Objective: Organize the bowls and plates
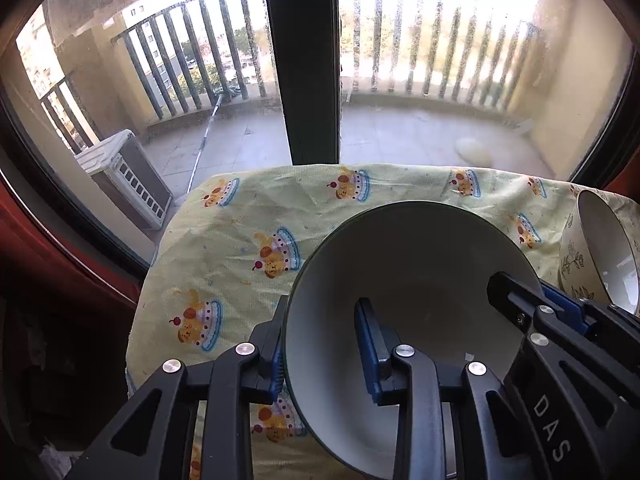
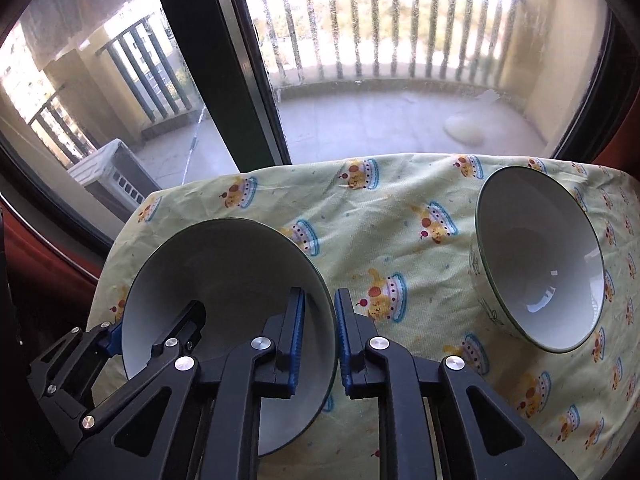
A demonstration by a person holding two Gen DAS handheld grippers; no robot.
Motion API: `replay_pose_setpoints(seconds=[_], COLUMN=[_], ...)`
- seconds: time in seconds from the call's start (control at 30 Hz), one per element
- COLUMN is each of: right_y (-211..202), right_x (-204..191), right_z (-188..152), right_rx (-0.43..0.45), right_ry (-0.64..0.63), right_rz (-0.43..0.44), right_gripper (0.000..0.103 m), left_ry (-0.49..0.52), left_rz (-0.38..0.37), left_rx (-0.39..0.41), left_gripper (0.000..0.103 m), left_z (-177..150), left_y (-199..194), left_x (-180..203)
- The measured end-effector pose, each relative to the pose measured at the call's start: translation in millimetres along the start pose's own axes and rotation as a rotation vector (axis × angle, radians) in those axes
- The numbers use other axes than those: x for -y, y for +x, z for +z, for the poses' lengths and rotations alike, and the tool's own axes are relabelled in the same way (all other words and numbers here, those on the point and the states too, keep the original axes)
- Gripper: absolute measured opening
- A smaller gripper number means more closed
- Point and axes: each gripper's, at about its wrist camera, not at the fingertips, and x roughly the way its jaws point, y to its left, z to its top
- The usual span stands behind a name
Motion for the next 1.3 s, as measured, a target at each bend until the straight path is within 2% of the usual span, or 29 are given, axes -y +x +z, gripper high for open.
replay_pose_setpoints(seconds=[0.27, 0.63, 0.97, 1.3], right_y=[-5.8, -34.0, -84.7, -143.5], right_x=[-1.2, 4.4, 12.4, 41.0], right_z=[-5.3, -38.8, -58.2, -69.5], right_rx=[-0.019, -0.058, -0.006, 0.064], right_ry=[-0.024, -0.046, -0.042, -0.024], right_rz=[-0.003, 0.004, 0.035, 0.057], right_gripper=[0.017, 0.017, 0.017, 0.017], left_ry=[0.009, 0.005, 0.009, 0.013], left_rz=[0.005, -0.001, 0.016, 0.027], left_rx=[-0.025, -0.057, 0.009, 0.072], left_gripper=[0.030, 0.030, 0.030, 0.030], left_z=[-11.0, -42.6, -55.7, -64.5], left_y=[-7.2, -34.8, -88.7, -140.8], left_x=[0.5, 4.7, 14.4, 43.0])
